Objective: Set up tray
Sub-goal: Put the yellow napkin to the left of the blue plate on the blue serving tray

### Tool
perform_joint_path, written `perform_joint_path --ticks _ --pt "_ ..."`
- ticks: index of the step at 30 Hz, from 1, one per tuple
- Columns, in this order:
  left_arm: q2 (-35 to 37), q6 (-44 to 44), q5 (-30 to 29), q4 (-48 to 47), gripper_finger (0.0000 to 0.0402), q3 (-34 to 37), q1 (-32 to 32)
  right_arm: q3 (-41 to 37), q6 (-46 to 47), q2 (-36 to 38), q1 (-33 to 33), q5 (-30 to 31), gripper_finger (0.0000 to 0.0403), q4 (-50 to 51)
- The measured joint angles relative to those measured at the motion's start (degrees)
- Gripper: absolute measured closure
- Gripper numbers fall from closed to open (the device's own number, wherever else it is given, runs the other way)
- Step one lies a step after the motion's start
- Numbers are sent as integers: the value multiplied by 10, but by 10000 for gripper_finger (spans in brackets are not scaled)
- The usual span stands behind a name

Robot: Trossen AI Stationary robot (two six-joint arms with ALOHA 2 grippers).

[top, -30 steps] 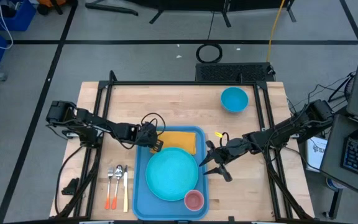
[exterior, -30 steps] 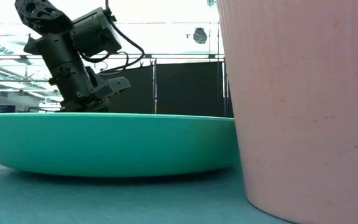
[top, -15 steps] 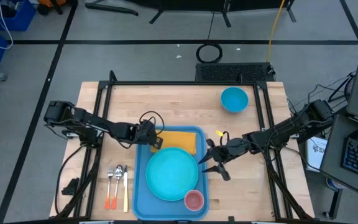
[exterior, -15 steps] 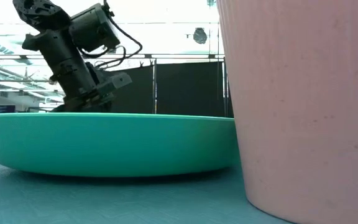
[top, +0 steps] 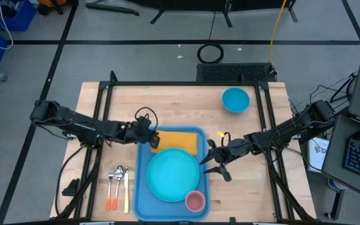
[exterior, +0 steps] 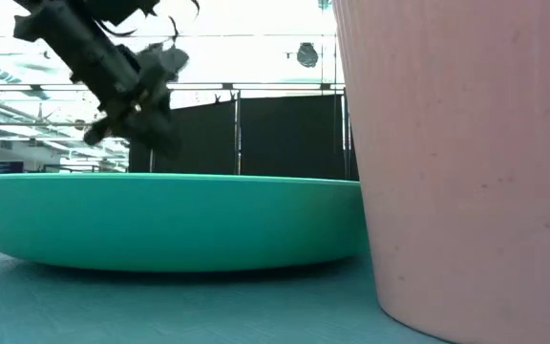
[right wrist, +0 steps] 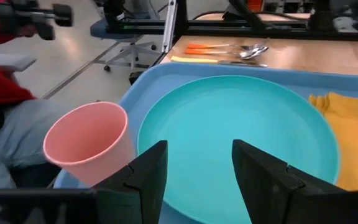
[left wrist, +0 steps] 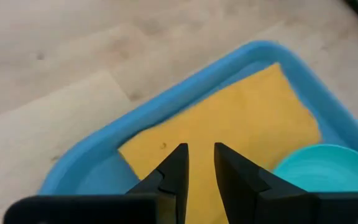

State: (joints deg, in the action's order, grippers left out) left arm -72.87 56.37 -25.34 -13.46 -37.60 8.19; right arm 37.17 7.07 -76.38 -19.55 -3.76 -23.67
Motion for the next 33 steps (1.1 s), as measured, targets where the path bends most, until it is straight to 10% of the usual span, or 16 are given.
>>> perform_joint_path --ticks 7,16,33 --pt "53 -53 -26 51 323 0 42 0 37 0 21 52 245 15" --pt "61 -142 -18 53 323 0 51 0 56 0 91 -38 393 81" --pt "60 -212 30 30 396 0 -3 1 20 -21 226 -127 403 143"
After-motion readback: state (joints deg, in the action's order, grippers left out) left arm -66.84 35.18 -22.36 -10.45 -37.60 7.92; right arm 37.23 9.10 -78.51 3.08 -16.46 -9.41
